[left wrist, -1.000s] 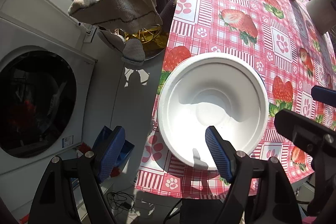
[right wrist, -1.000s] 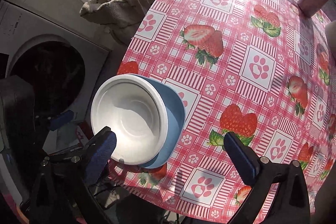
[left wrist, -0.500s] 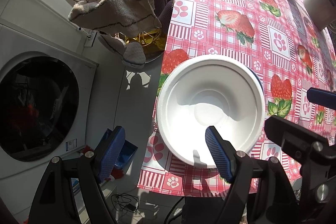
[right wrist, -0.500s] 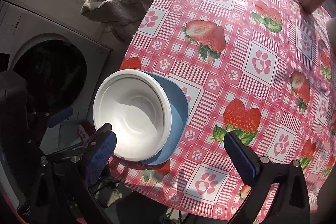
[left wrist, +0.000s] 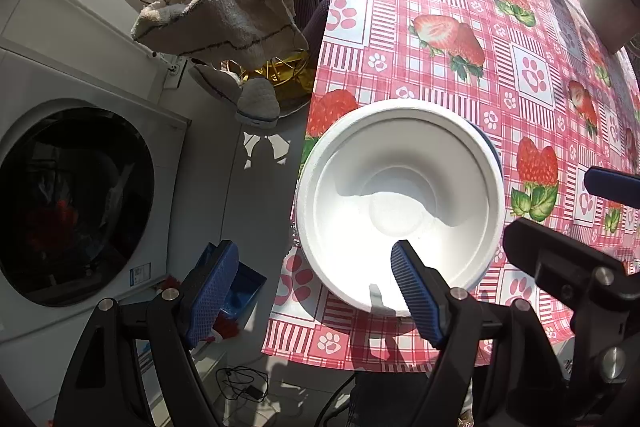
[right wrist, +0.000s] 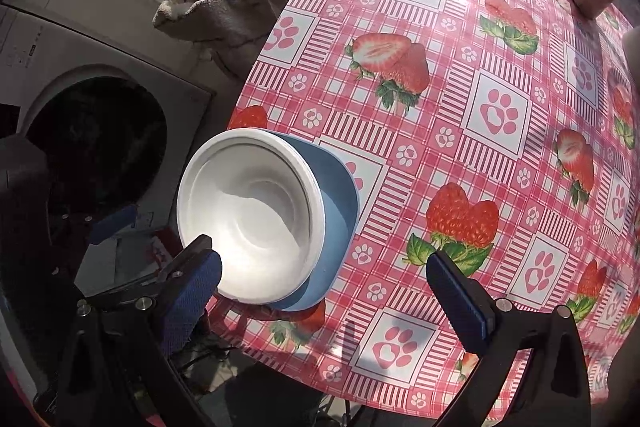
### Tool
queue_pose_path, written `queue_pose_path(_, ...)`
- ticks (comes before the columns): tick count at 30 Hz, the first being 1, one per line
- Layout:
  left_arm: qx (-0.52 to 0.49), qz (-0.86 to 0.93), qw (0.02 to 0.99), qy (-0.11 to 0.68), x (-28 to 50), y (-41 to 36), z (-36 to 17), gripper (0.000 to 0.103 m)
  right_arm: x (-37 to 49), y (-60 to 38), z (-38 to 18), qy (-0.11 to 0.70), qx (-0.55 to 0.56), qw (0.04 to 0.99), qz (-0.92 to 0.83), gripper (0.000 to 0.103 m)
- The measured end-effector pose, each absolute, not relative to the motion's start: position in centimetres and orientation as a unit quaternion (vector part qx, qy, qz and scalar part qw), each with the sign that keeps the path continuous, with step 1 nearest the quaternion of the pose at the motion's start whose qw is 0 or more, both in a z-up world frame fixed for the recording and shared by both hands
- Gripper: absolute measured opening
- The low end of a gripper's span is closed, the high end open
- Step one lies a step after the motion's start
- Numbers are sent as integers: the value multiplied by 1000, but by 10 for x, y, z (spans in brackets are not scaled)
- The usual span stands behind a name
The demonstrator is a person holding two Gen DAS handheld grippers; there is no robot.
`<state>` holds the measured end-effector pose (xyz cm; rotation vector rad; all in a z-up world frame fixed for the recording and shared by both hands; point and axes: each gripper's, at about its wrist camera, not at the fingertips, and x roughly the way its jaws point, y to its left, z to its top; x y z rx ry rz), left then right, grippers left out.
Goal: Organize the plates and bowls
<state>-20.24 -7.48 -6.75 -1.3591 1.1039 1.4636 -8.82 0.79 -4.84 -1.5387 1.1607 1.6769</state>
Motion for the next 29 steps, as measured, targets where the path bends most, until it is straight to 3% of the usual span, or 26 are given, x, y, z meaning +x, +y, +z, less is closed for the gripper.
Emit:
queue_pose_path(24, -543, 584, 409, 443, -199, -75, -67, 82, -86, 11, -48, 444, -571, 288, 627, 103)
queue_pose_path(29, -536, 606, 432, 399, -205, -76, -54, 82, -85, 12, -48, 449, -567, 287, 628, 103)
